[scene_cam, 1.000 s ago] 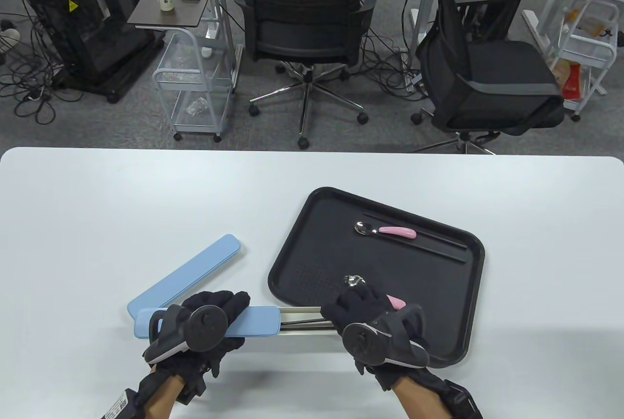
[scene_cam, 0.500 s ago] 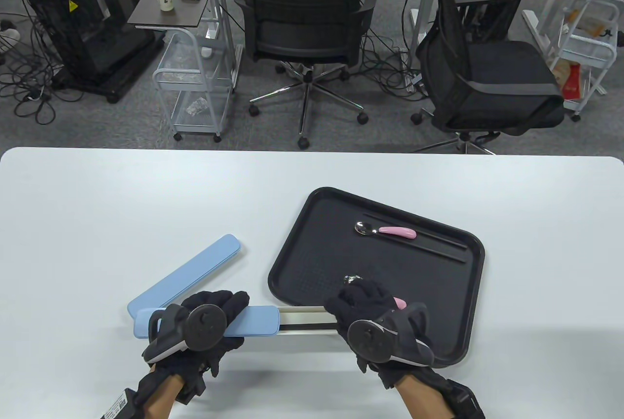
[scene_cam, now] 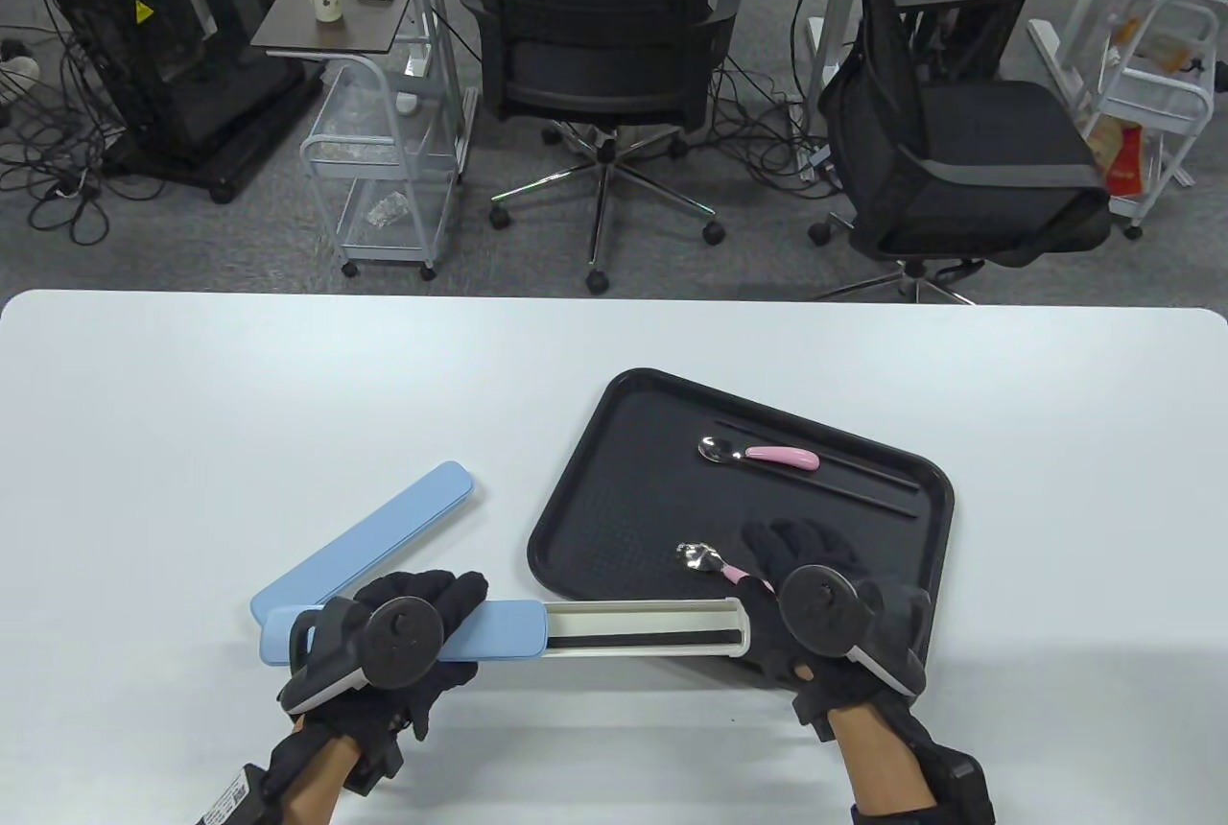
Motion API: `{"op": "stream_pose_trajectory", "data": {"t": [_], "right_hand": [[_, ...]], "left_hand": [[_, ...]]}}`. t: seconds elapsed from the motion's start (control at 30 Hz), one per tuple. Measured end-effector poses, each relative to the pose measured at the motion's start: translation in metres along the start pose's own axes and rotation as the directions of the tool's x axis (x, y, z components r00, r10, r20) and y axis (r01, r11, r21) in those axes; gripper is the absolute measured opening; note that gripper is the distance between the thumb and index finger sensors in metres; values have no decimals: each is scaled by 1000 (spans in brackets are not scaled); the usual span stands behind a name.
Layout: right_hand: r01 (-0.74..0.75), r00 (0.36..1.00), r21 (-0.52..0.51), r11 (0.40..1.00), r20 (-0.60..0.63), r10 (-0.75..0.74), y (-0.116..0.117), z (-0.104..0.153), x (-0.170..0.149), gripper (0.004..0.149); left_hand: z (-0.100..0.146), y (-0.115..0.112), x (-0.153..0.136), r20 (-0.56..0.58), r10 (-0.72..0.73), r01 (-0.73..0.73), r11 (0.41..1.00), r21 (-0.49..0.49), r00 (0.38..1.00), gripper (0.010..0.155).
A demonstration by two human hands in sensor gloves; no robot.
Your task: Slide to open lunch boxes and place utensils
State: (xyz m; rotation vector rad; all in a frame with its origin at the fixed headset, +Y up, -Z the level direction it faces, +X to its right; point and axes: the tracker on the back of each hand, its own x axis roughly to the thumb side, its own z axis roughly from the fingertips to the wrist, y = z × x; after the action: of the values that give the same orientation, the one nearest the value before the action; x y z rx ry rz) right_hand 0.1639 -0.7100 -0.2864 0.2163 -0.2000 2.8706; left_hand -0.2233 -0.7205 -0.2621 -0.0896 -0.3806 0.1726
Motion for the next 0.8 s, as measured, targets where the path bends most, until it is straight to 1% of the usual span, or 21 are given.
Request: {"op": "stream_pose_trajectory", "data": {"t": [0.13, 0.23, 0.27, 0.43, 0.53, 0.73, 0.8], "right_hand": [[12, 999, 28, 1000, -49, -10, 7, -4, -12, 62], [-9, 997, 82, 997, -76, 15, 17, -8, -16, 65], [-24, 996, 115, 993, -85, 34, 22, -10, -16, 66], [-97, 989, 212, 972, -86, 117, 38, -16, -14, 70], [-103, 987, 261, 960, -92, 131, 46, -19, -15, 71], [-136, 979, 344, 929, -95, 179, 61, -23, -17, 68], [-124, 979, 370, 921, -104, 174, 64, -24, -18, 66]], "left_hand": [[0, 0, -1, -3, 2, -2, 1000, 4, 1000, 81], [-1, 0, -1, -3, 4, -4, 1000, 4, 1000, 81], [-1, 0, -2, -4, 3, -3, 1000, 2, 1000, 81], [-1, 0, -2, -6, 3, -3, 1000, 2, 1000, 81], [-1, 0, -2, -6, 5, -5, 1000, 3, 1000, 81], [-2, 1, -3, -6, 3, -3, 1000, 2, 1000, 81], [-2, 1, -3, -6, 3, -3, 1000, 1, 1000, 81]]}}
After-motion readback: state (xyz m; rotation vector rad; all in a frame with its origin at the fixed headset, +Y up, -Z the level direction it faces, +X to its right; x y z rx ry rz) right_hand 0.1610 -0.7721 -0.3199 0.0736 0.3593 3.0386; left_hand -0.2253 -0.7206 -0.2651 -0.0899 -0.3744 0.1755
